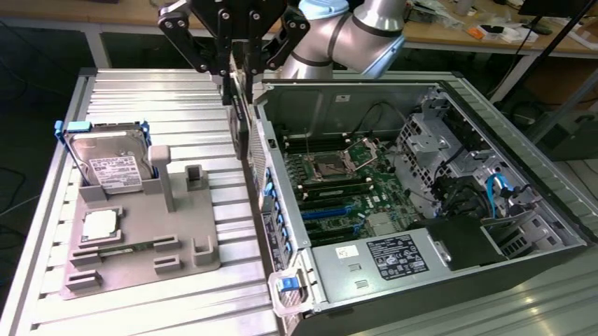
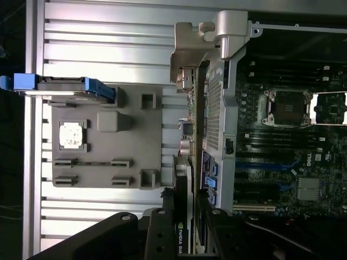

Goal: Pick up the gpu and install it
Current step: 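Pick up the gpu and move the gpu toward the slot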

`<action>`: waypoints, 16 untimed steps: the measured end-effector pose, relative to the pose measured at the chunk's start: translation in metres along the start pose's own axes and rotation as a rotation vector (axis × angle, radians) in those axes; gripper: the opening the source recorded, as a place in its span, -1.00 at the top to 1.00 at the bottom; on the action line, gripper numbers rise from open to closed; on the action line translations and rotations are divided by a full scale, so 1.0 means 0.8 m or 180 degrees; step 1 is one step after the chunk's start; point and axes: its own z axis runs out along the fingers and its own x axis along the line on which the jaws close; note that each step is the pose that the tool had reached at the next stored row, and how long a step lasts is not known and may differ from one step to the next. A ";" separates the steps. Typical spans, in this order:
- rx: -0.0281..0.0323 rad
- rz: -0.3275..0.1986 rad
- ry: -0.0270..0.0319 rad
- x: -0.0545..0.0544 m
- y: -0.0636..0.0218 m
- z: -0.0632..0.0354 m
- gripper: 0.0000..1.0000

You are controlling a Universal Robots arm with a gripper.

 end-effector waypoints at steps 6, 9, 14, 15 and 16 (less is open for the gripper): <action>0.0000 0.0000 -0.0001 -0.018 -0.001 0.001 0.47; 0.0000 0.0000 -0.0002 -0.027 -0.001 0.002 0.47; 0.0000 0.0000 -0.0004 -0.042 -0.002 0.002 0.47; 0.0000 0.0000 -0.0005 -0.045 -0.002 0.003 0.47; 0.0000 0.0000 -0.0005 -0.048 -0.002 0.003 0.47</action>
